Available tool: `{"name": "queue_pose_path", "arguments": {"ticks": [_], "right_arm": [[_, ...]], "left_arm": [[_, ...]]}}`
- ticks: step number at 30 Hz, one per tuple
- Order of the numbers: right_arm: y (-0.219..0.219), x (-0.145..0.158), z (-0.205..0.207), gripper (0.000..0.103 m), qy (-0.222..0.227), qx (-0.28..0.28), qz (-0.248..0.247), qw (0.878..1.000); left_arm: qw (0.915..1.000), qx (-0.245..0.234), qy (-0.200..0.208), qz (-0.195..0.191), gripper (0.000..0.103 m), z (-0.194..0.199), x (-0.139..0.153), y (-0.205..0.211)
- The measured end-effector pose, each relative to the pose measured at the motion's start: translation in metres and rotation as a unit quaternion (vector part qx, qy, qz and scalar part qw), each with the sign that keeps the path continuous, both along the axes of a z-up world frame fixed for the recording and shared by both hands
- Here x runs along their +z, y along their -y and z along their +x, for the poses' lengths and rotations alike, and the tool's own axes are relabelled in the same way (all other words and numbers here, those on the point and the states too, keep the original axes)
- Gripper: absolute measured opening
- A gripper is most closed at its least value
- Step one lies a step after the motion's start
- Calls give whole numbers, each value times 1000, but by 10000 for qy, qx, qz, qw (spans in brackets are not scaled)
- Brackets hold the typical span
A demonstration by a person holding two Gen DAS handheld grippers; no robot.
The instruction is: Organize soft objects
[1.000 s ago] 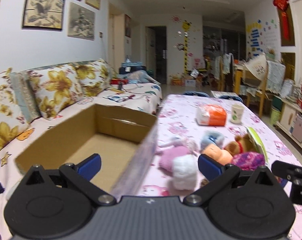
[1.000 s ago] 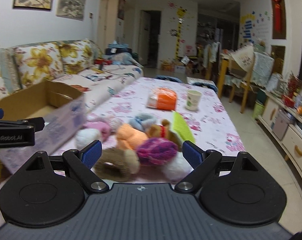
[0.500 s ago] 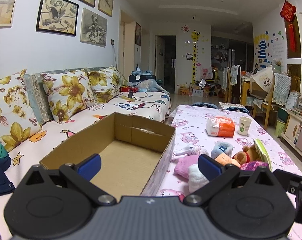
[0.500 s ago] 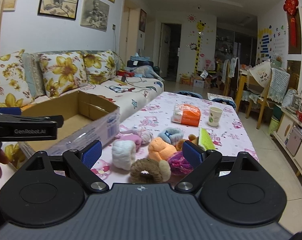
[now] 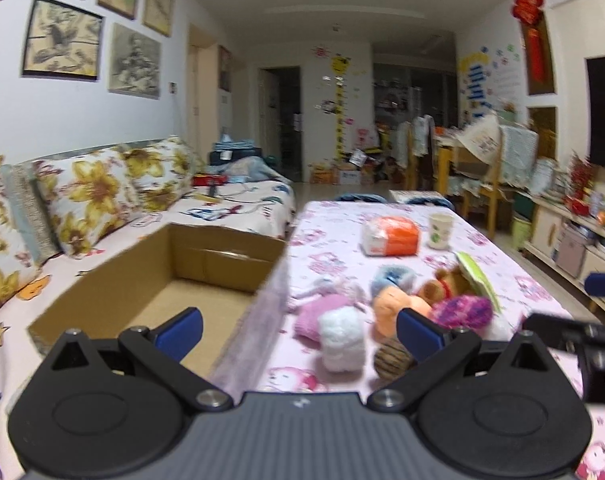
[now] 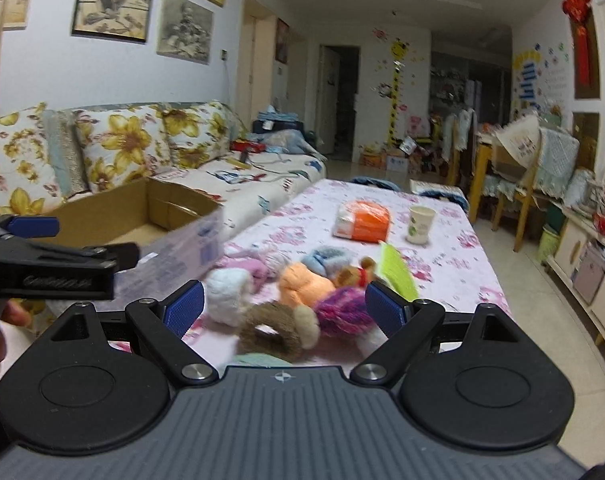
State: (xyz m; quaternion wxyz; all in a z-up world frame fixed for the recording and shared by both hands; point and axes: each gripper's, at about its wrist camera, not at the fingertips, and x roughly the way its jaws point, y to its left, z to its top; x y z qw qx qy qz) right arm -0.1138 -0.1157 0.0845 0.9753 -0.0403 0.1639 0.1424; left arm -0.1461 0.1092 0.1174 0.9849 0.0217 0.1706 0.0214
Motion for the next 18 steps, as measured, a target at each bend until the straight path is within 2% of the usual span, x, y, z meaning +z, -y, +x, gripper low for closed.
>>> {"name": "queue_pose_path", "arguments": {"ticks": [4,7,11,18], "right_arm": [[15,-5,9,103,-51,-317,124,9994],[32,-13,20,103,-260,-570,324,9975],[49,-29,34,103,-470,-822,506,9942],[63,-51,63,103,-1074,-933,946,9853]], "left_arm": [[9991,-388,-169,81,102,3,-13,15],[9967,-722,-347,139,102,6,-25,28],[9901,-1211,-668,235,101,14,-44,50],[9769,-1719,-1195,428,99,32,-78,81]]}}
